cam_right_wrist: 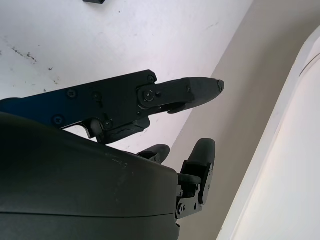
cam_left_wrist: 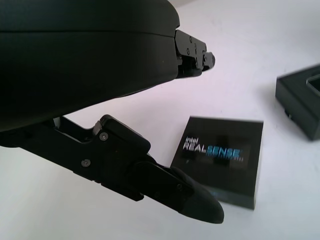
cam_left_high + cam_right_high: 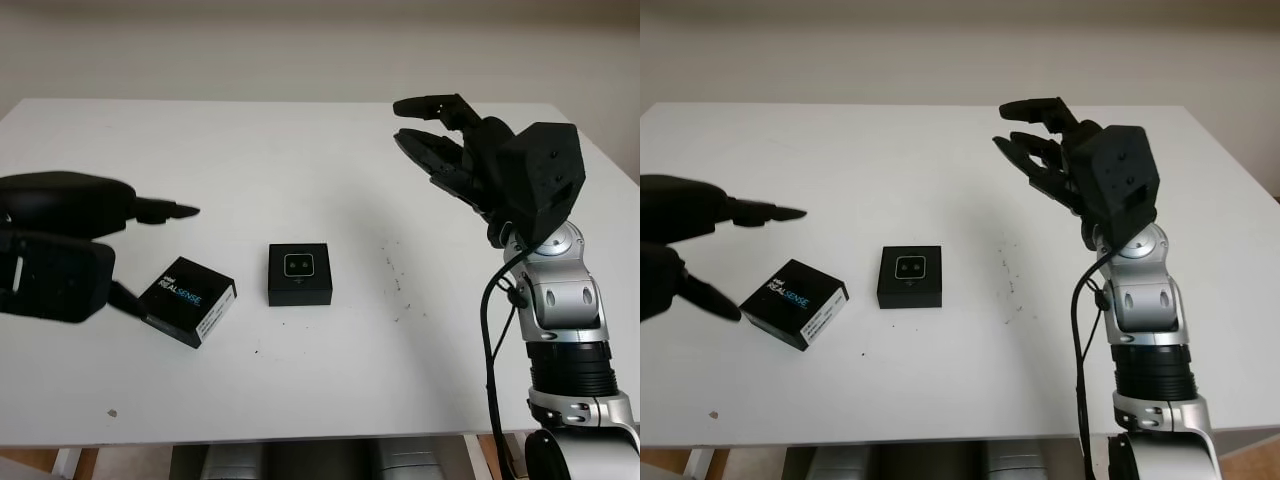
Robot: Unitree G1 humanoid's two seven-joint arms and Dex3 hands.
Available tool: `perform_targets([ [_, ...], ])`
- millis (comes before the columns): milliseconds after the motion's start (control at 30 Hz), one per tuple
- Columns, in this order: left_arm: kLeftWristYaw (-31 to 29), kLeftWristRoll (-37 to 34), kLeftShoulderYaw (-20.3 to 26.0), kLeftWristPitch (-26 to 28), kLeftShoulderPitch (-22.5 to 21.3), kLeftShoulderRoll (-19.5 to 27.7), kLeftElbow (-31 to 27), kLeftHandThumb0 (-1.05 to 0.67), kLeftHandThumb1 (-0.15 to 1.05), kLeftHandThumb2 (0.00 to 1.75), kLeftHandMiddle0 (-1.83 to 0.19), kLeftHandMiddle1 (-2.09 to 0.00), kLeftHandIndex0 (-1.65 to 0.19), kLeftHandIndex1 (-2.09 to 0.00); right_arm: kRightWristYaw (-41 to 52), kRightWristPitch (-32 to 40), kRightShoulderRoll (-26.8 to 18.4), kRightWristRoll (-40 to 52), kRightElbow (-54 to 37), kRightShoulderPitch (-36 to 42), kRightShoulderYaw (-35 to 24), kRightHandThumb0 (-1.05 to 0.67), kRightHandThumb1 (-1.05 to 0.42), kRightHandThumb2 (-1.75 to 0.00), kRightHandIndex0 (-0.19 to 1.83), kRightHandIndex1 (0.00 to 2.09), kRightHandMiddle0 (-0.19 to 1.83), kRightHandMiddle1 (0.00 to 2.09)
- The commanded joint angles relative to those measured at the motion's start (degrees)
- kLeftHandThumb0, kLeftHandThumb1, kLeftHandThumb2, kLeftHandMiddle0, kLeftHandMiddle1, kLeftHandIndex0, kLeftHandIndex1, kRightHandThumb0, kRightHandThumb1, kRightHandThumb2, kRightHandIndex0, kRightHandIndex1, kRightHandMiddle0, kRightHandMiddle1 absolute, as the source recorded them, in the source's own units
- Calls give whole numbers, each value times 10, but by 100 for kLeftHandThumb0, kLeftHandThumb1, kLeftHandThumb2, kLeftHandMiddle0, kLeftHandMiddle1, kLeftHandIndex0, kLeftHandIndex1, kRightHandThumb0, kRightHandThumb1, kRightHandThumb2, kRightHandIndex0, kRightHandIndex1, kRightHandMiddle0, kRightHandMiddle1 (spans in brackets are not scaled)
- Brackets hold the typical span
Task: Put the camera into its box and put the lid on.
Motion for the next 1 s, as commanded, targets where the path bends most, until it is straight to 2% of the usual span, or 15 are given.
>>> perform_targets([
  [0,-7,11,-13,-4,-17,2,-3,-76,83,4,5,-3,10,-1,-6,6,-6,4,-8,-17,-3,-50,-105,-21,24,32,0,96],
  [167,-27,36,-52,-24,-30,-13,-3,-75,83,5,8,-4,15,-1,-6,14,-9,8,-14,-13,-1,-51,-105,-19,24,29,0,92],
  [333,-4,61,-59,-46,-20,-31,3,-77,84,6,8,-5,16,-2,-7,11,-12,7,-12,-12,2,-51,-105,-20,26,27,2,85],
  [600,42,101,-64,-71,-21,-59,24,-74,85,5,5,-6,13,-5,2,-6,-17,8,-6,-6,8,-50,-105,-23,27,26,-1,92],
  [967,37,119,-89,-81,-47,-90,64,-75,86,6,4,-6,11,-6,-10,4,-15,-2,-18,3,15,-50,-105,-21,30,25,3,89],
])
